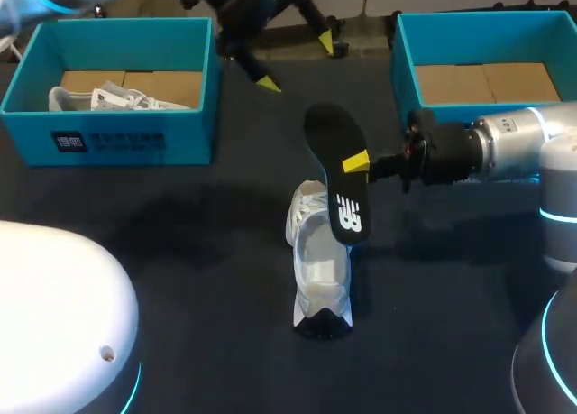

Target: Take the shoe out of the shoebox, open the shoe tongue, remove and reinsert the insole, then place the shoe into the shoebox

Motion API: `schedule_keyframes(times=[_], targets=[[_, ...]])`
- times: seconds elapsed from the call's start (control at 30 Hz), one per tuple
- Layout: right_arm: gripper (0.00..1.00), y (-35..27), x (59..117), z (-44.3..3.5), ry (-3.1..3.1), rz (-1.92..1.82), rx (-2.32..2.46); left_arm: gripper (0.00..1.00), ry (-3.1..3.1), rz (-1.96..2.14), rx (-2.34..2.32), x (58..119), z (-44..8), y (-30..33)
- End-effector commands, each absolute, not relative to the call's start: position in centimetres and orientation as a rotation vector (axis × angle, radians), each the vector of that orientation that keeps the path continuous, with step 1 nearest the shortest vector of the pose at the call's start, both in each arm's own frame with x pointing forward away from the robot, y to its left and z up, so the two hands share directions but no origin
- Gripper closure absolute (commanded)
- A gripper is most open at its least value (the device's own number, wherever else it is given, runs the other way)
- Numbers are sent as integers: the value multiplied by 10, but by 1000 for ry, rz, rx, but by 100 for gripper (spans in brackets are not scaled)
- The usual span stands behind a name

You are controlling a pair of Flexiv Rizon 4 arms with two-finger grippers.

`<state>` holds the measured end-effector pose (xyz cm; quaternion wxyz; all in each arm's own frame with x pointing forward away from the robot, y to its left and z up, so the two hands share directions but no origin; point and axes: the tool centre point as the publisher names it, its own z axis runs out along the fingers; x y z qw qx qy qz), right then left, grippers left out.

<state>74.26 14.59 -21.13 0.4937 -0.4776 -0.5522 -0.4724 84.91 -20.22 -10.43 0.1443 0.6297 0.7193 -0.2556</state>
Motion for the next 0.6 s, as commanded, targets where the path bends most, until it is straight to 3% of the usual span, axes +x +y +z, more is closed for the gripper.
schedule_keyframes(times=[0.03, 0.6], targets=[[100, 147, 742, -212, -1339, -1147, -1158, 0, 2368, -235, 2177, 858, -107, -216], [100, 147, 742, -212, -1339, -1147, -1158, 0, 2488, -188, 2247, 868, -126, -235]])
